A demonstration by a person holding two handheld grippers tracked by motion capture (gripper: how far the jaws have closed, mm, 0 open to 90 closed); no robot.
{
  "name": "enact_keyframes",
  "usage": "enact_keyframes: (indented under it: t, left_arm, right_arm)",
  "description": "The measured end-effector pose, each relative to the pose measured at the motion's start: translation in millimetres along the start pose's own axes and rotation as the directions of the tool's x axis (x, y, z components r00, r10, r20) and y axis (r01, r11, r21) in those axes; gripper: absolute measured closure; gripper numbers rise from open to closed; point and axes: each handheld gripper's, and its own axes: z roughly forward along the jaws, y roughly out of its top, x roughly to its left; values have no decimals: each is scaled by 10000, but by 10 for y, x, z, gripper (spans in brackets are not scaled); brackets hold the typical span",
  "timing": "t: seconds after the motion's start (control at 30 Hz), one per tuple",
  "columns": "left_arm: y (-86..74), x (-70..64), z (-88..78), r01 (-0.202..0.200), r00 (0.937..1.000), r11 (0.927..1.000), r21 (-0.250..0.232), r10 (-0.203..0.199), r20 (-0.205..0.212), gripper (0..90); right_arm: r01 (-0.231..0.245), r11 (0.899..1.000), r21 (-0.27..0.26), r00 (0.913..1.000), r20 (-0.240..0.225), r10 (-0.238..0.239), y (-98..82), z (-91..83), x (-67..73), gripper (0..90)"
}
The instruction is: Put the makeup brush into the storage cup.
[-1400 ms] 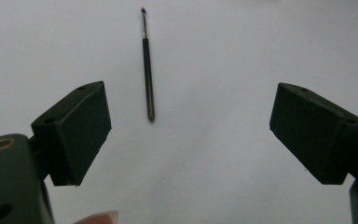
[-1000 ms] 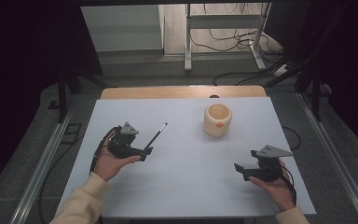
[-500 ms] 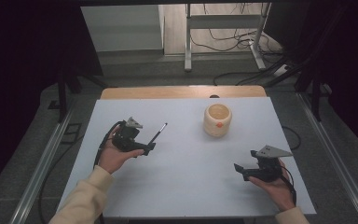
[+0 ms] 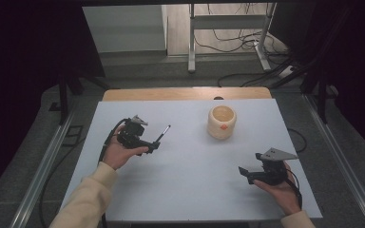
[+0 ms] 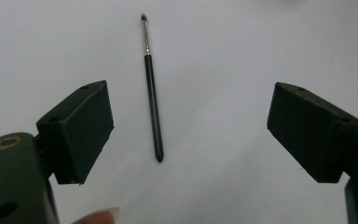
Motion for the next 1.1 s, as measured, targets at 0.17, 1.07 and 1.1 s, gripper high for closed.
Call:
enact_keyframes:
  t: [0.17, 1.07, 1.1]
  left_arm:
    - [52, 24, 34, -1, 10000, 9998, 219, 2, -18, 147]
    - [204, 93, 320, 151, 9996, 9966, 806, -169, 212, 134]
    - [207, 96, 326, 149, 9996, 9965, 823, -168, 218, 133]
  right_arm:
    - [28, 10000, 40, 10000, 18, -28, 0, 6, 4, 121]
    - [107, 9999, 135, 9999, 74, -108, -3, 15, 17, 121]
    - [109, 9999, 135, 9999, 79, -110, -3, 14, 17, 121]
